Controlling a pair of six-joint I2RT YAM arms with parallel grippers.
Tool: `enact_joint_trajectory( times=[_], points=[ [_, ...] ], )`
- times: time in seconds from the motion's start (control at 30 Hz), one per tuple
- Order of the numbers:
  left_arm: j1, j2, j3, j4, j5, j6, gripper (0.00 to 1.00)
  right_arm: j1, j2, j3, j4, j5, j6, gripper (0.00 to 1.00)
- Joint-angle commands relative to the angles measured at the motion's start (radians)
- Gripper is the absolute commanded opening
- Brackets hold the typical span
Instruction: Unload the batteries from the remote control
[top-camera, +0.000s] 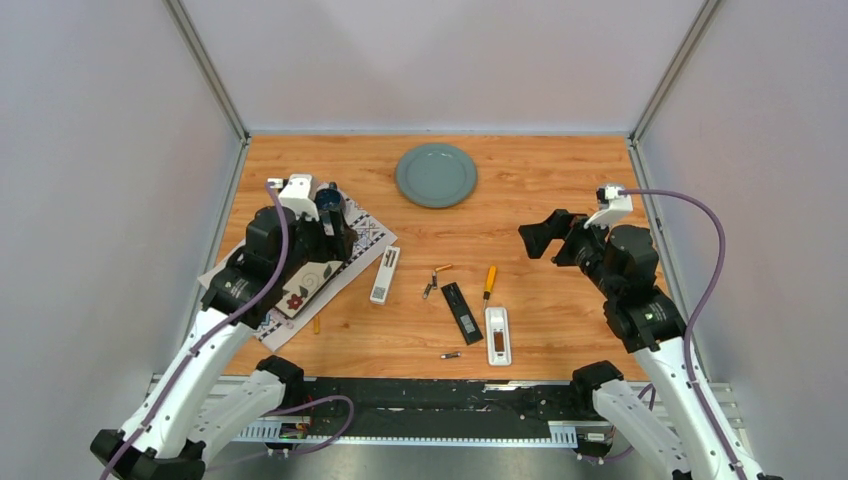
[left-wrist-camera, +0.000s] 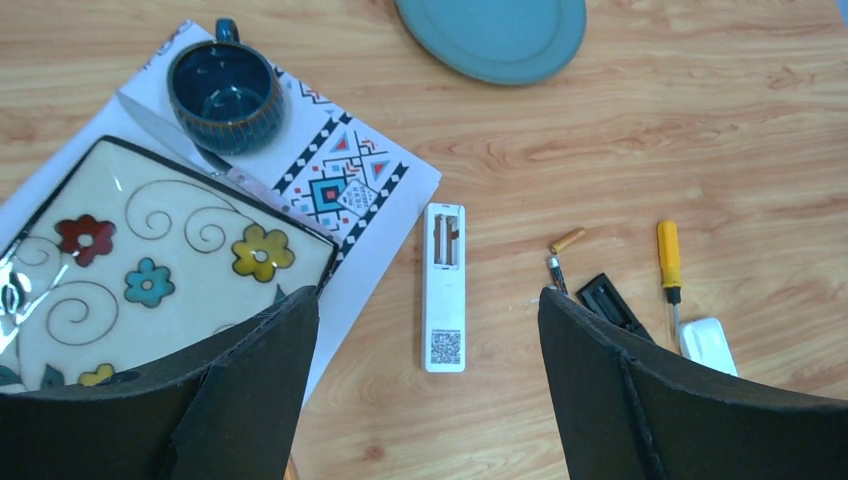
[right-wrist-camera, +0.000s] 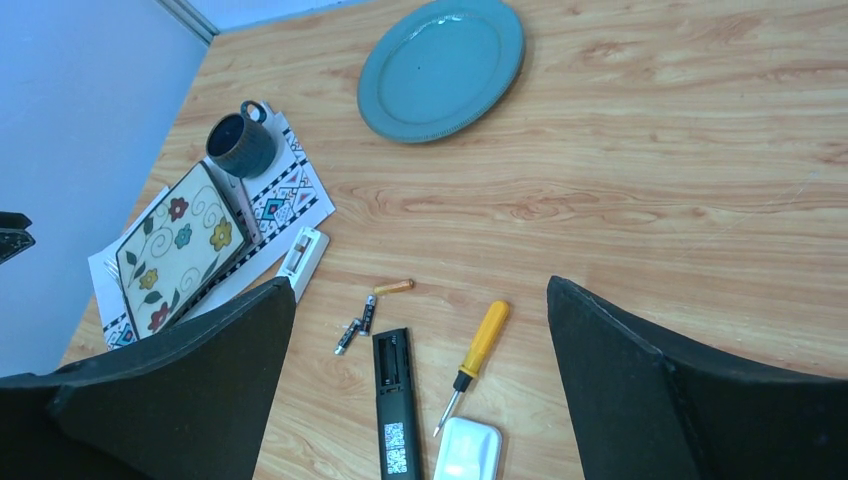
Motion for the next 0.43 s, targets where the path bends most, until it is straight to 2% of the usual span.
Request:
enact_joint_trajectory(
  times=[0.0, 0.27, 0.4],
  points=[
    [0.004, -0.054, 0.018, 0.061, -0.035, 0.071, 0.88, 0.0, -0.029, 0.028, 0.031, 0.054, 0.005, 1.0],
    [0.004, -0.13, -0.014, 0.103, -0.055, 0.131, 0.88, 0.0, -0.064, -0.033, 0.086, 0.081, -0.004, 1.0],
    [0.004, -0.176, -0.05, 0.16, -0.016, 0.16, 0.88, 0.0, -0.082, -0.058, 0.121, 0.091, -0.007, 1.0]
  ],
)
